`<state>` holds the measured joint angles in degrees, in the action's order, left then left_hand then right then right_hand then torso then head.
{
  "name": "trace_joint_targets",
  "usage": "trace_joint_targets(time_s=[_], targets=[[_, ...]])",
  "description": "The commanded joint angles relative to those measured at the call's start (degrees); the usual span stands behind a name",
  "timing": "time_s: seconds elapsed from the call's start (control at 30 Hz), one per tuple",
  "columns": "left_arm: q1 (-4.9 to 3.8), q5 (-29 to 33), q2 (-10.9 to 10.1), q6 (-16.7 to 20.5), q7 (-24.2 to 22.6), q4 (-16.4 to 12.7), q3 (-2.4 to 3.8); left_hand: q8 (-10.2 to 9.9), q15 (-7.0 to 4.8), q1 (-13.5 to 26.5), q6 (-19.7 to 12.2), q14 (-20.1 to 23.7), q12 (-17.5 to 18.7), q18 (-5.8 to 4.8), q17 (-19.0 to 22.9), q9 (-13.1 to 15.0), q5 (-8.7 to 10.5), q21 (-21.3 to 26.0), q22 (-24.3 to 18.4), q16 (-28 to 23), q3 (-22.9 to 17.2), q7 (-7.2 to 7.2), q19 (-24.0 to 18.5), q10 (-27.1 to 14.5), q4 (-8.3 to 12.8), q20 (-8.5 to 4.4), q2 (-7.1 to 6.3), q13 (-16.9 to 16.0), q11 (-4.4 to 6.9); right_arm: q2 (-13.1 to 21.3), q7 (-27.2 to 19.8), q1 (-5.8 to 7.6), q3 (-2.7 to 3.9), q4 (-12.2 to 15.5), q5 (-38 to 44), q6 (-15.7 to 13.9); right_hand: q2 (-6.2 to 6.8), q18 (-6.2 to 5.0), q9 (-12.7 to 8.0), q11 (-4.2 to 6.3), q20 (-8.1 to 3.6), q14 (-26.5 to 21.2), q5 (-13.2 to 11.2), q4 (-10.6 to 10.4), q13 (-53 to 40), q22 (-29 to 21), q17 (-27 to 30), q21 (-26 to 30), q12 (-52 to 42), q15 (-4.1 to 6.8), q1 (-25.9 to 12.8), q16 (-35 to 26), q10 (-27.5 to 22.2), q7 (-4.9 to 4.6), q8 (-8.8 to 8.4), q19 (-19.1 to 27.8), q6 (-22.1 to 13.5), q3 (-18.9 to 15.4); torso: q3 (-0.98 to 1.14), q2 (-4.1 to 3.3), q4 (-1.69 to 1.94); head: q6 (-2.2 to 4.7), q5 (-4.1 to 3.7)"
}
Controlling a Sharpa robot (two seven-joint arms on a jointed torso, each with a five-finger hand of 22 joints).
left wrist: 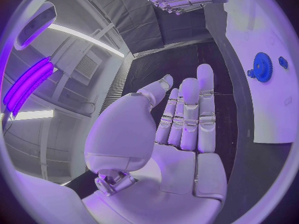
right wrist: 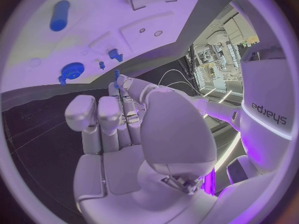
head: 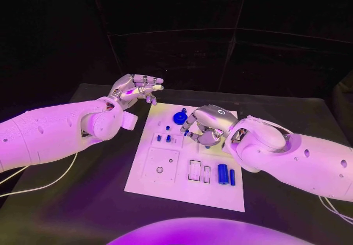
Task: Assemble the parts on the task board
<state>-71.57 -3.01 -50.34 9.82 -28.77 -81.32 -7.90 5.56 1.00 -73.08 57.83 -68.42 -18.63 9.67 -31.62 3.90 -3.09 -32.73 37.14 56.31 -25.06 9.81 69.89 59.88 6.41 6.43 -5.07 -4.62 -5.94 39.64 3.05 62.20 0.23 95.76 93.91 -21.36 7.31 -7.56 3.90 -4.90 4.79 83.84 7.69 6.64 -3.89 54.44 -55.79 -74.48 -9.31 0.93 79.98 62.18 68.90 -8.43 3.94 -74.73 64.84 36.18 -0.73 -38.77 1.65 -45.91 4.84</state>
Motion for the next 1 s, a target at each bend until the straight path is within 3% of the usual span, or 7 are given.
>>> trace_joint_targets(time_s=[0.03, 0.2, 0.33, 0.6, 0.73, 1.0], targets=[[-0.11, 0.25, 0.38, -0.52, -0.26, 0.17, 0.05, 0.04, -0.11, -0.37, -0.33, 0.39, -0.34, 0.74, 0.1, -0.08, 0.14, 0.26, -0.08, 0.16, 0.3, -0.11, -0.13, -0.44, 0.11, 0.0, 0.28, 0.09, 0.15, -1.36, -1.9, -1.35, -0.18, -0.82, -1.73, 0.03, -0.65, 1.0, -0.04, 0.62, 0.09, 0.9, 0.39, 0.03, -0.1, 0.07, -0.08, -0.33, -0.04, -0.02, -0.03, 0.29, 0.65, -0.18, -0.21, -0.43, -0.24, 0.29, -0.08, 0.06, -0.09, -0.42, 1.21], [-0.14, 0.25, 0.96, -0.5, -0.18, 0.37, 0.06, 0.04, -0.11, -0.37, -0.33, 0.39, -0.34, 0.74, 0.1, -0.08, 0.14, 0.26, -0.08, 0.16, 0.3, -0.11, -0.13, -0.44, 0.11, 0.0, 0.28, 0.09, 0.15, -4.12, -1.05, -3.67, -0.32, -2.43, -1.02, 3.77, -0.38, 0.99, -0.11, 0.34, 0.28, 0.81, 0.41, 0.01, 0.01, -0.08, 0.1, -0.32, 0.33, -0.26, -0.98, 0.21, -0.05, -0.44, -0.34, -0.21, -0.88, 0.1, 0.14, 0.0, -0.17, -0.81, 2.09], [-0.16, 0.25, 1.45, -0.49, -0.14, 0.51, 0.06, 0.03, -0.1, -0.39, -0.38, 0.43, -0.39, 0.74, 0.13, -0.08, 0.15, 0.3, -0.1, 0.17, 0.33, -0.08, -0.14, -0.48, 0.11, 0.01, 0.31, 0.09, 0.13, -5.66, -0.51, -4.56, -0.36, -3.38, 0.15, 5.19, -0.44, 1.05, -0.11, 0.34, 0.3, 0.86, 0.46, 0.0, 0.0, 0.25, -0.21, -0.47, 0.32, -0.28, -1.02, 0.47, -0.05, -0.45, -0.32, -0.34, -0.91, 0.11, 0.04, -0.03, -0.07, -1.13, 2.6], [-0.26, 0.25, 1.73, -0.53, -0.1, 0.39, 0.07, 0.03, -0.1, -0.39, -0.38, 0.43, -0.39, 0.74, 0.13, -0.08, 0.15, 0.3, -0.1, 0.17, 0.33, -0.08, -0.14, -0.48, 0.11, 0.01, 0.31, 0.09, 0.13, -7.41, -0.01, -5.06, -0.42, -4.77, 1.4, 6.22, -0.69, 1.13, -0.08, 0.38, 0.34, 0.94, 0.69, 0.16, -0.04, 0.83, -0.6, -0.77, 0.28, -0.28, -0.97, 0.84, -0.01, -0.41, -0.24, -0.55, -0.94, 0.23, -0.01, -0.04, -0.06, -1.47, 3.26], [-0.33, 0.25, 1.7, -0.5, -0.09, 0.37, 0.08, 0.03, -0.1, -0.39, -0.38, 0.43, -0.39, 0.74, 0.13, -0.08, 0.15, 0.3, -0.1, 0.17, 0.33, -0.08, -0.14, -0.48, 0.11, 0.01, 0.31, 0.09, 0.13, -7.81, 0.1, -5.16, -0.45, -5.07, 1.69, 6.76, -0.73, 1.15, -0.06, 0.38, 0.35, 0.98, 0.74, 0.21, -0.06, 0.94, -0.77, -0.83, 0.26, -0.27, -0.96, 0.99, 0.02, -0.4, -0.22, -0.59, -0.93, 0.26, 0.1, -0.02, -0.07, -1.82, 3.7], [-0.37, 0.25, 1.77, -0.49, -0.04, 0.43, 0.08, 0.01, -0.09, -0.42, -0.45, 0.46, -0.43, 0.74, 0.16, -0.08, 0.14, 0.33, -0.13, 0.19, 0.37, -0.04, -0.15, -0.52, 0.13, 0.02, 0.33, 0.09, 0.11, -8.25, 0.69, -5.35, -0.55, -5.51, 2.65, 8.05, -0.77, 1.15, -0.05, 0.38, 0.36, 0.98, 0.77, 0.23, -0.07, 0.99, -0.75, -0.87, 0.25, -0.27, -0.97, 0.99, 0.05, -0.4, -0.2, -0.6, -0.91, 0.26, 0.08, 0.03, -0.15, -2.12, 3.98]])
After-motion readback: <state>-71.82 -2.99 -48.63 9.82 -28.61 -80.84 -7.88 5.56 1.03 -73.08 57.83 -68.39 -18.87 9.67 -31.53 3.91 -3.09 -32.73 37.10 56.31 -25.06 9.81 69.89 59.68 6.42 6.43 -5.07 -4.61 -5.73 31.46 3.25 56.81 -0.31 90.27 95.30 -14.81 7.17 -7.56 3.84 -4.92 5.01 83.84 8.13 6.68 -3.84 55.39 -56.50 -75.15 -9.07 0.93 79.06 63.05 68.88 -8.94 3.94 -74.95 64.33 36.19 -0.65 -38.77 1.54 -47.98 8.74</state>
